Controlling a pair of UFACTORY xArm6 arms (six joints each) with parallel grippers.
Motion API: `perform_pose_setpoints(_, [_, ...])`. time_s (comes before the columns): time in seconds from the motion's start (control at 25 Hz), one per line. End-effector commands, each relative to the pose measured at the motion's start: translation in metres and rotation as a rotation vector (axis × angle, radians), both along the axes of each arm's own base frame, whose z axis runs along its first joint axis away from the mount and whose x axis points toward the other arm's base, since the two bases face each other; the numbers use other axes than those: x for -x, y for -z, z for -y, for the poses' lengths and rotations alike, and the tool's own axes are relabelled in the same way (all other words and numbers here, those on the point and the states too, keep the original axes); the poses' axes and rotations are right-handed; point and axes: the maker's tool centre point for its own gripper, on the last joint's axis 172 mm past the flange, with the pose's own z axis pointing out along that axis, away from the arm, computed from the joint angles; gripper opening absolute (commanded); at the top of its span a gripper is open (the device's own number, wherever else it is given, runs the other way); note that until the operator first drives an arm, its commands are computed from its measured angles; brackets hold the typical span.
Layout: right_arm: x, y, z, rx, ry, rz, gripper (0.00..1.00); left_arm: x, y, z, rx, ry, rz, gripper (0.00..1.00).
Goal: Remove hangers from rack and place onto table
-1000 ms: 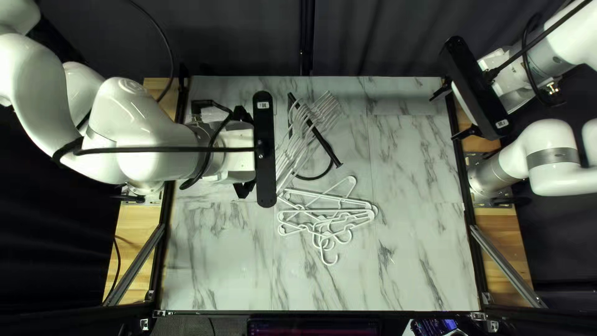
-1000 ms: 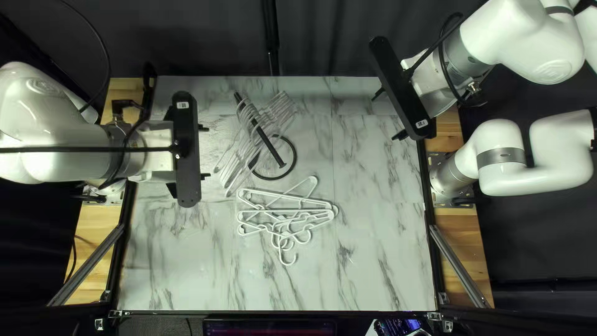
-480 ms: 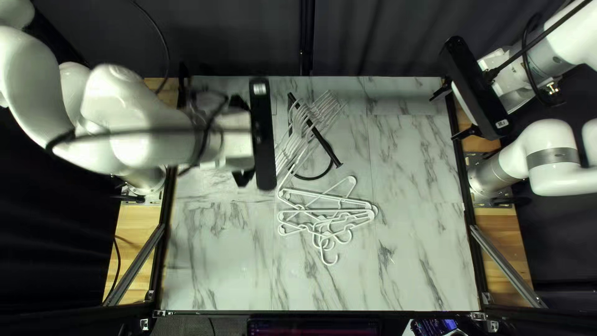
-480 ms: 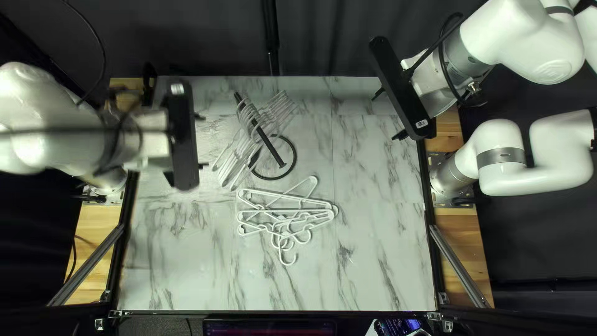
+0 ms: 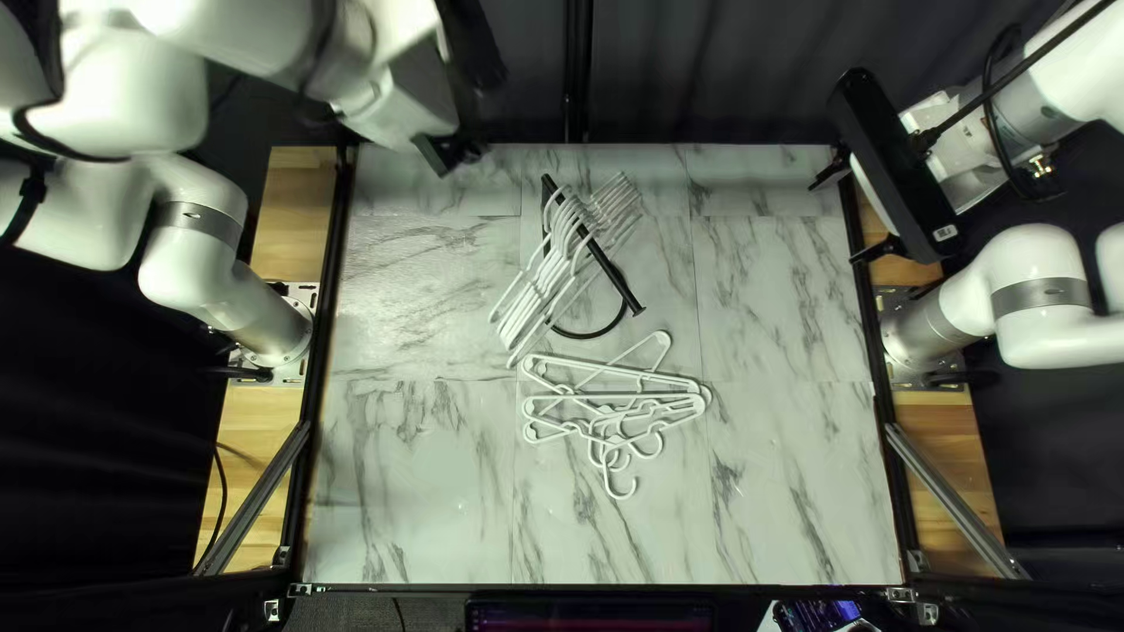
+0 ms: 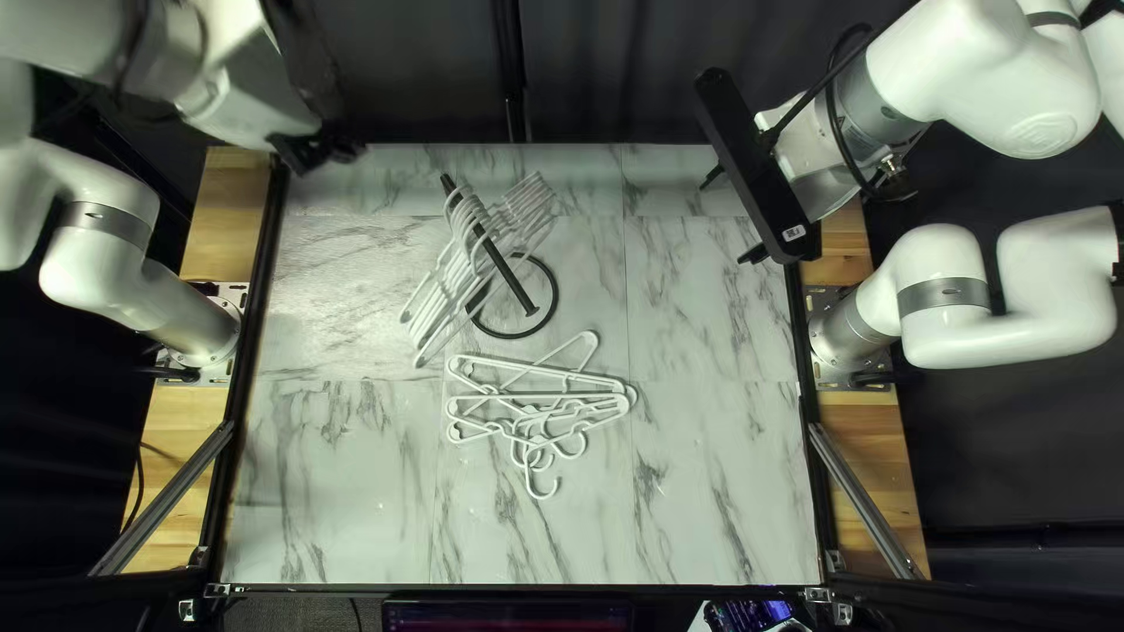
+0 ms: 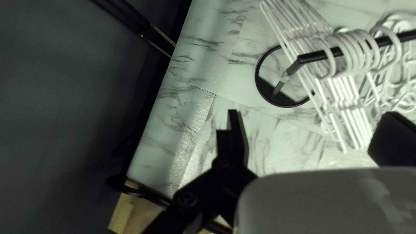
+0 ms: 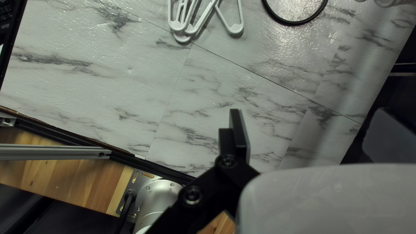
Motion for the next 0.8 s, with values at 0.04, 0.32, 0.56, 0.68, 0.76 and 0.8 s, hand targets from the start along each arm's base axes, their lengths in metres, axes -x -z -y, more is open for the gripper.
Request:
perform_pose_setpoints(0.04, [0.0, 0.0, 0.0, 0.0, 0.0, 0.0, 1.0, 0.01, -0.001, 0.003, 0.021, 0.127, 0.002, 1.0])
perform_pose_setpoints(0.32, [0.0, 0.0, 0.0, 0.0, 0.0, 0.0, 1.0, 0.034, -0.003, -0.018, -0.01, 0.313, -0.118, 1.0])
perform_pose_setpoints(0.56, [0.0, 0.0, 0.0, 0.0, 0.0, 0.0, 1.0, 0.036, -0.006, -0.017, -0.018, 0.32, -0.132, 1.0])
perform_pose_setpoints(0.68, [0.0, 0.0, 0.0, 0.0, 0.0, 0.0, 1.0, 0.038, -0.003, -0.014, -0.014, 0.318, -0.128, 1.0])
perform_pose_setpoints(0.76, [0.0, 0.0, 0.0, 0.0, 0.0, 0.0, 1.0, 0.04, 0.002, -0.003, -0.043, 0.326, -0.128, 1.0])
perform_pose_setpoints(0.8, [0.0, 0.0, 0.0, 0.0, 0.0, 0.0, 1.0, 0.043, 0.004, 0.004, -0.05, 0.334, -0.129, 1.0])
